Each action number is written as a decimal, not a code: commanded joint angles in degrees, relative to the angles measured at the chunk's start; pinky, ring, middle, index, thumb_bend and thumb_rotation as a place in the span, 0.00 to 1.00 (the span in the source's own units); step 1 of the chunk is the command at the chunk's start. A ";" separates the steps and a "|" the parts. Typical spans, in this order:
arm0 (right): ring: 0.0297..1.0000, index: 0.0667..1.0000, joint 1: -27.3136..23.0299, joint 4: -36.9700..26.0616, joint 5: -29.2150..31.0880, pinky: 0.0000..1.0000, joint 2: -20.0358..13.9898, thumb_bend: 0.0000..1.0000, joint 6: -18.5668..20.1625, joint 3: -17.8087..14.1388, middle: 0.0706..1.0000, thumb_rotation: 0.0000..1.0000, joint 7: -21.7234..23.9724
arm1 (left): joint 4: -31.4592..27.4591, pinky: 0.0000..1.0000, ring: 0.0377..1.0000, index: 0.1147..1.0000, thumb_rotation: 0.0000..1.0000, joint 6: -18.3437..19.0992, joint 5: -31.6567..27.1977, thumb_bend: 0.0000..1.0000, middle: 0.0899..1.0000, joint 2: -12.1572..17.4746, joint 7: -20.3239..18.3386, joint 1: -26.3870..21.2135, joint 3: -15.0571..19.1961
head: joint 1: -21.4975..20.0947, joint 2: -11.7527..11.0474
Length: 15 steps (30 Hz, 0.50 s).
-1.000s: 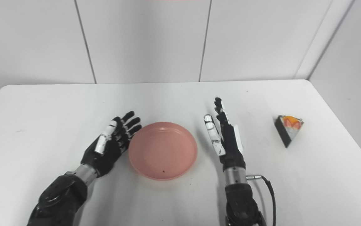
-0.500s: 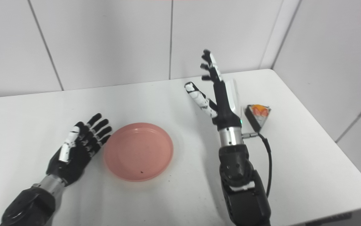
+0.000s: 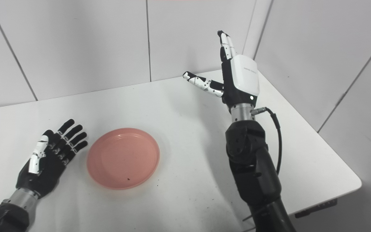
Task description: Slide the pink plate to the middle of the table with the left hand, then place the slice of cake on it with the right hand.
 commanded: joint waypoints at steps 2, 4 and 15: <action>0.86 0.95 -2.34 -1.72 -3.51 0.61 -2.51 0.87 3.65 -0.45 0.95 0.71 3.05 | 4.59 0.91 0.90 0.89 0.99 1.84 1.17 0.44 0.90 1.70 0.65 2.64 0.22 | -0.46 0.06; 0.85 0.95 -2.49 -1.30 -5.68 0.60 -2.58 0.88 4.24 -1.34 0.95 0.70 5.50 | 4.50 0.90 0.89 0.88 0.98 1.97 1.17 0.45 0.90 1.84 0.87 2.60 0.33 | -0.90 0.04; 0.78 0.88 -3.01 3.40 -15.52 0.50 -2.46 0.89 4.30 -6.38 0.89 0.62 15.60 | 6.87 0.89 0.88 0.87 0.96 1.28 0.52 0.45 0.89 2.87 -0.10 1.91 0.93 | -2.52 0.21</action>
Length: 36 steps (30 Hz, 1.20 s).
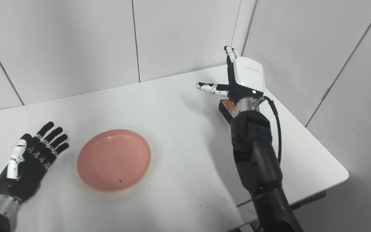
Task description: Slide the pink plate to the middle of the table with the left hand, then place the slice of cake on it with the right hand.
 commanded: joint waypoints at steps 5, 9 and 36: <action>0.77 0.87 -1.98 2.25 -2.12 0.52 -1.69 0.89 0.16 -1.73 0.87 0.63 0.93 | 3.87 0.88 0.88 0.87 0.95 2.97 1.51 0.45 0.88 1.37 1.02 3.19 -0.03 | -0.45 0.08; 0.77 0.87 -1.56 4.01 -1.73 0.53 -2.98 0.88 0.15 -1.64 0.87 0.62 2.44 | 3.69 0.87 0.87 0.86 0.93 3.38 1.50 0.46 0.88 1.44 1.24 3.20 0.12 | -0.72 0.19; 0.82 0.83 -3.65 17.19 4.84 0.64 -6.52 0.89 0.15 -0.61 0.87 0.56 1.76 | 1.21 0.86 0.86 0.85 0.92 5.34 1.27 0.44 0.87 1.68 1.86 3.22 0.05 | -0.47 1.14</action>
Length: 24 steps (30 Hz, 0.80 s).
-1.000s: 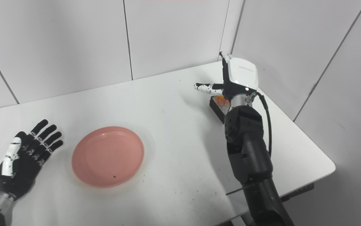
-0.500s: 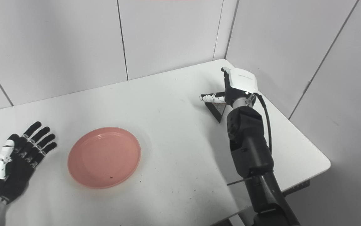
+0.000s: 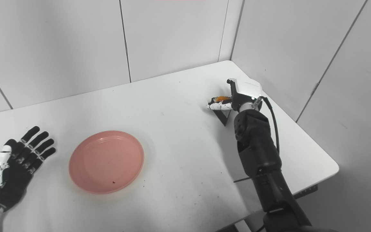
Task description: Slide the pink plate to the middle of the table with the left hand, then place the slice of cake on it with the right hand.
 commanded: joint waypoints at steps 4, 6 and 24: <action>0.82 0.82 -2.37 -0.16 1.16 0.63 -2.02 0.90 0.10 1.00 0.87 0.53 -2.89 | 1.27 0.87 0.87 0.86 0.93 5.35 1.46 0.44 0.88 0.80 2.14 3.42 -0.57 | 0.02 0.61; 0.81 0.81 -2.31 0.36 2.07 0.62 -2.28 0.90 0.07 1.71 0.86 0.51 -3.85 | 1.29 0.87 0.87 0.87 0.94 5.41 1.33 0.43 0.88 0.83 2.16 3.45 -0.58 | 0.07 0.74; 0.84 0.79 -4.66 5.66 3.19 0.64 -3.04 0.87 0.12 5.74 0.87 0.43 -4.20 | -2.75 0.87 0.89 0.88 0.91 7.83 1.09 0.46 0.90 0.88 3.14 4.39 -0.95 | 0.53 2.32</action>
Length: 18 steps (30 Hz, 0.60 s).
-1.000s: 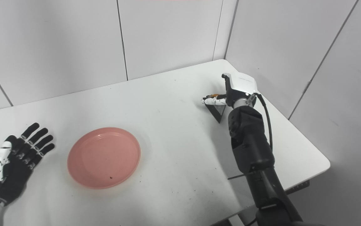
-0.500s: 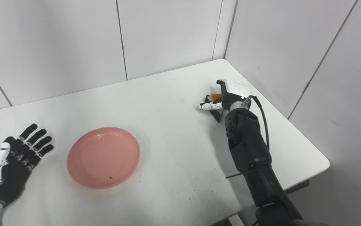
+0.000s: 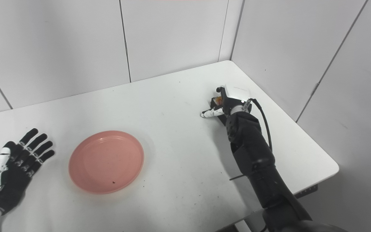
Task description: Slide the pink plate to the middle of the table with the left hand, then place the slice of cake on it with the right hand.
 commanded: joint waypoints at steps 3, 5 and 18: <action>0.84 0.79 -3.05 -0.45 0.28 0.64 -2.11 0.86 0.10 0.17 0.87 0.39 -1.00 | 1.08 0.87 0.88 0.87 0.93 5.42 0.87 0.45 0.89 0.56 1.67 2.63 -0.44 | 0.26 0.33; 0.84 0.79 -3.08 -0.25 0.96 0.65 -2.52 0.85 0.06 0.60 0.87 0.39 -1.45 | 0.55 0.86 0.88 0.87 0.92 5.75 0.90 0.45 0.88 0.53 1.78 2.73 -0.49 | 0.29 0.41; 0.39 0.50 -4.63 3.47 6.41 0.32 -4.95 0.53 0.10 1.73 0.41 0.00 -3.78 | 1.02 0.88 0.89 0.88 0.94 5.50 1.05 0.45 0.90 0.53 1.78 2.64 -0.64 | 0.58 0.48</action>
